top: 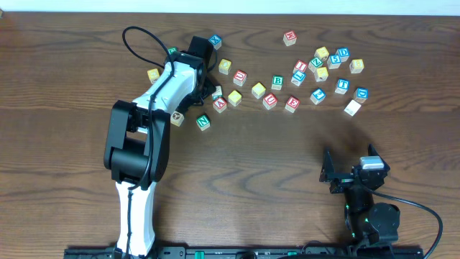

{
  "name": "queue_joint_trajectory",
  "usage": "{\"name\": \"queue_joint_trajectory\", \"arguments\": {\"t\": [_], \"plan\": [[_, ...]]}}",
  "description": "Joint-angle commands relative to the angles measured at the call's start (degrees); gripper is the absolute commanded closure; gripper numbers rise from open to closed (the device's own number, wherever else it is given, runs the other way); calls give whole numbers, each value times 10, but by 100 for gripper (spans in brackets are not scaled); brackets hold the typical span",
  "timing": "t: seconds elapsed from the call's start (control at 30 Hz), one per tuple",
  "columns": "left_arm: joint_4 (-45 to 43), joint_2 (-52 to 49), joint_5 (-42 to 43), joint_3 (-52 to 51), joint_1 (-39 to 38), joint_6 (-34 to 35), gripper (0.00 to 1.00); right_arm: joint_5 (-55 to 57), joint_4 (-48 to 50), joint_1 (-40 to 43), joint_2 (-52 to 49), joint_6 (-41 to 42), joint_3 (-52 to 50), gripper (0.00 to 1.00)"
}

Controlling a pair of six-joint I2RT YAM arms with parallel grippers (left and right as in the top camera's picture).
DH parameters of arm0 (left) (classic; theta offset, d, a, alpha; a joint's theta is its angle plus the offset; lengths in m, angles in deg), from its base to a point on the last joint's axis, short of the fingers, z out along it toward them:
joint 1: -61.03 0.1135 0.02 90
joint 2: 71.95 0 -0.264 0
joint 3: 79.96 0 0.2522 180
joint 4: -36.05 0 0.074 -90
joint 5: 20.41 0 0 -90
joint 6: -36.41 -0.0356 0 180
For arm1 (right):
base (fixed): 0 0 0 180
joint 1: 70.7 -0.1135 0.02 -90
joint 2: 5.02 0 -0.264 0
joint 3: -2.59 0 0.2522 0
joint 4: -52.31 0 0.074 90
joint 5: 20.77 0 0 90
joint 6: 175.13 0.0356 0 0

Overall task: Spell out ROBOT
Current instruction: 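Lower the left gripper and close it on the green R block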

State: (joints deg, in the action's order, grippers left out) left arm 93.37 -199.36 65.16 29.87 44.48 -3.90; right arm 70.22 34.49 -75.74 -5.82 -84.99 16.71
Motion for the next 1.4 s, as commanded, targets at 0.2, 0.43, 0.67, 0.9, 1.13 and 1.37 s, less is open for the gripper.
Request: {"name": "queue_joint_trajectory", "arguments": {"t": [0.2, 0.43, 0.67, 0.9, 1.13, 1.37], "plan": [[-3, -11, -29, -3, 2, -14, 25, -3, -2, 3, 1, -6, -1, 1], [-4, -11, -29, -3, 2, -14, 44, -3, -2, 3, 1, -6, 0, 1], [-4, -11, -29, -3, 2, -14, 47, -3, -2, 3, 1, -6, 0, 1], [-4, -11, -34, -3, 2, -14, 47, -3, -2, 3, 1, -6, 0, 1], [-4, -11, -38, -3, 2, -14, 50, -3, -2, 3, 1, -6, 0, 1], [-4, -11, -38, -3, 2, -14, 51, -3, -2, 3, 1, -6, 0, 1]]}}
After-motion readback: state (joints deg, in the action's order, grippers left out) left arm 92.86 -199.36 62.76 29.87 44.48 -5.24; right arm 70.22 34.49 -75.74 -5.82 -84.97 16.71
